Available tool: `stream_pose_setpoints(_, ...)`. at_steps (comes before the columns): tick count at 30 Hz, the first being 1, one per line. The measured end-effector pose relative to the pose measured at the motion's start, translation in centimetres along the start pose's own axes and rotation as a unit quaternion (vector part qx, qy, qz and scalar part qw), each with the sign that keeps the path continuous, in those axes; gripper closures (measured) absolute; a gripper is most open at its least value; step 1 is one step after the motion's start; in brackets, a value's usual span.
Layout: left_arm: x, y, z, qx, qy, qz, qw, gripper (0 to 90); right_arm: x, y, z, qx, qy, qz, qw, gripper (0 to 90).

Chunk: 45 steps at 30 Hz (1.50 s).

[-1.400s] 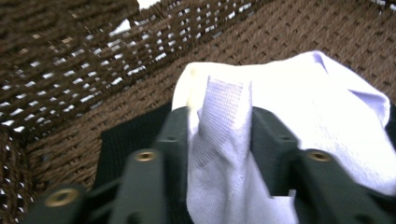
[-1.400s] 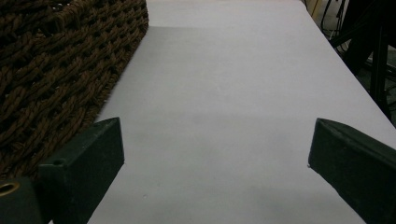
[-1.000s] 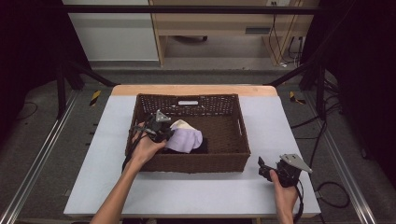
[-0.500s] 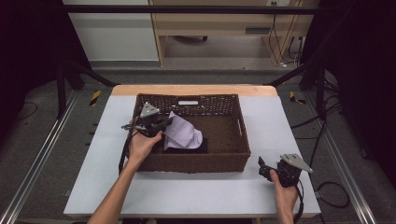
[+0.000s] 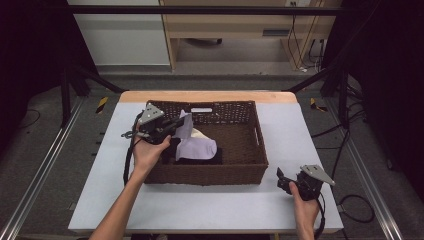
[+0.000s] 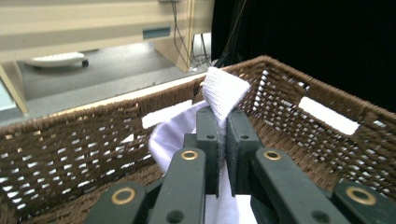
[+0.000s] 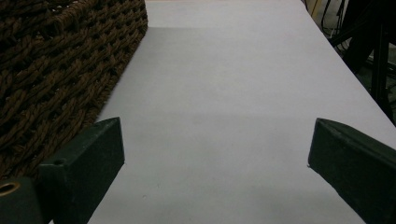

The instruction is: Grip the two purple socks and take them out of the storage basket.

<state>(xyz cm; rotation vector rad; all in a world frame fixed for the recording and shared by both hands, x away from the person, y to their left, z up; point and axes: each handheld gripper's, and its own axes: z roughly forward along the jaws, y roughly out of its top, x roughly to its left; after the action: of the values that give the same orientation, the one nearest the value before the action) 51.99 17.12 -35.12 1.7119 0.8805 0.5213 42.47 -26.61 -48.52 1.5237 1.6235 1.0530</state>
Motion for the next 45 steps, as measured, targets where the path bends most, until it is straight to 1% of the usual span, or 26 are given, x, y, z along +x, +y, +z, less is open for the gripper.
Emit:
stream_pose_setpoints(3, -0.5, 0.7, -0.9, -0.019, -0.007, 0.002, 0.9998, 84.6, 0.0, 0.0, 0.0, 0.000, 0.000, 0.000, 1.0000, 4.1)
stream_pose_setpoints(4, -0.5, 0.7, -0.9, -0.019, -0.007, 0.002, 0.9998, 84.7, 0.0, 0.0, 0.0, 0.000, 0.000, 0.000, 1.0000, 4.1)
stream_pose_setpoints(5, -0.9, 1.0, -1.5, -0.026, -0.010, 0.006, 0.9996, 84.6, 0.0, 0.0, 0.0, 0.001, 0.000, 0.001, 1.0000, 4.1)
stream_pose_setpoints(6, -0.9, 1.0, -1.5, -0.026, -0.010, 0.006, 0.9996, 84.7, 0.0, 0.0, 0.0, 0.000, 0.000, 0.002, 1.0000, 4.1)
stream_pose_setpoints(7, -1.3, 1.3, -2.1, -0.035, -0.017, 0.010, 0.9992, 84.6, 0.0, 0.0, 0.0, 0.000, -0.001, 0.002, 1.0000, 4.1)
stream_pose_setpoints(8, -1.3, 1.3, -2.1, -0.035, -0.017, 0.010, 0.9992, 84.6, 0.0, 0.0, 0.0, 0.000, -0.001, 0.002, 1.0000, 4.1)
stream_pose_setpoints(9, -1.8, 1.5, -2.7, -0.039, -0.023, 0.014, 0.9989, 84.6, 0.0, 0.0, 0.0, -0.001, -0.001, 0.000, 1.0000, 4.1)
stream_pose_setpoints(10, -1.8, 1.5, -2.7, -0.039, -0.023, 0.014, 0.9989, 84.6, 0.0, 0.0, 0.0, -0.001, -0.001, 0.000, 1.0000, 4.1)
stream_pose_setpoints(11, -2.2, 1.7, -3.2, -0.044, -0.030, 0.019, 0.9984, 84.6, 0.0, 0.0, 0.0, -0.001, -0.001, 0.000, 1.0000, 4.1)
stream_pose_setpoints(12, -2.2, 1.7, -3.2, -0.044, -0.030, 0.019, 0.9984, 84.6, 0.0, 0.0, 0.0, -0.001, -0.001, -0.001, 1.0000, 4.1)
stream_pose_setpoints(13, -2.6, 1.7, -3.8, -0.049, -0.037, 0.019, 0.9979, 84.6, 0.0, 0.0, 0.0, -0.001, -0.001, -0.001, 1.0000, 4.1)
stream_pose_setpoints(16, -3.0, 1.8, -4.3, -0.054, -0.043, 0.022, 0.9974, 84.6, 0.0, 0.0, 0.0, -0.001, -0.001, -0.001, 1.0000, 4.1)
stream_pose_setpoints(17, -3.4, 1.8, -4.9, -0.056, -0.048, 0.028, 0.9969, 84.6, 0.0, 0.0, 0.0, -0.002, -0.002, 0.000, 1.0000, 4.1)
stream_pose_setpoints(18, -3.4, 1.8, -4.9, -0.056, -0.048, 0.028, 0.9969, 84.6, 0.0, 0.0, 0.0, -0.002, -0.002, 0.000, 1.0000, 4.1)
stream_pose_setpoints(20, -3.9, 1.7, -5.8, -0.062, -0.057, 0.033, 0.9959, 84.6, 0.0, 0.0, 0.0, -0.003, -0.001, 0.000, 1.0000, 4.1)
stream_pose_setpoints(22, -4.0, 1.7, -6.1, -0.064, -0.059, 0.036, 0.9955, 84.6, 0.0, 0.0, 0.0, -0.003, -0.001, -0.001, 1.0000, 4.1)
stream_pose_setpoints(25, -4.7, 1.6, -7.3, -0.071, -0.069, 0.042, 0.9942, 84.6, 0.0, 0.0, 0.0, -0.003, -0.001, -0.001, 1.0000, 4.1)
stream_pose_setpoints(26, -4.7, 1.6, -7.3, -0.071, -0.069, 0.042, 0.9942, 84.6, 0.0, 0.0, 0.0, -0.003, -0.001, -0.001, 1.0000, 4.1)
stream_pose_setpoints(30, -5.4, 1.3, -8.4, -0.079, -0.080, 0.050, 0.9923, 84.6, 0.0, 0.0, 0.0, -0.004, -0.001, -0.001, 1.0000, 4.1)
stream_pose_setpoints(31, -5.8, 1.1, -8.9, -0.080, -0.085, 0.056, 0.9916, 84.6, 0.0, 0.0, 0.0, -0.004, 0.000, -0.001, 1.0000, 4.1)
stream_pose_setpoints(32, -5.8, 1.1, -8.9, -0.080, -0.085, 0.056, 0.9916, 84.6, 0.0, 0.0, 0.0, -0.004, 0.000, -0.001, 1.0000, 4.1)
stream_pose_setpoints(34, -6.2, 0.6, -9.7, -0.083, -0.093, 0.060, 0.9904, 84.6, 0.0, 0.0, 0.0, -0.003, 0.000, -0.001, 1.0000, 4.1)
stream_pose_setpoints(37, -6.4, 0.2, -10.2, -0.086, -0.097, 0.060, 0.9897, 84.6, 0.0, 0.0, 0.0, -0.004, 0.000, -0.001, 1.0000, 4.1)
stream_pose_setpoints(39, -6.7, -0.3, -10.9, -0.090, -0.104, 0.062, 0.9886, 84.6, 0.0, 0.0, 0.0, -0.004, 0.000, -0.001, 1.0000, 4.1)
stream_pose_setpoints(44, -7.1, -1.0, -11.4, -0.091, -0.113, 0.064, 0.9874, 84.5, 0.0, 0.0, -0.1, -0.004, -0.001, -0.001, 1.0000, 4.1)
stream_pose_setpoints(45, -7.3, -1.4, -11.7, -0.089, -0.117, 0.066, 0.9869, 84.5, 0.0, 0.0, -0.1, -0.004, -0.001, -0.001, 1.0000, 4.1)
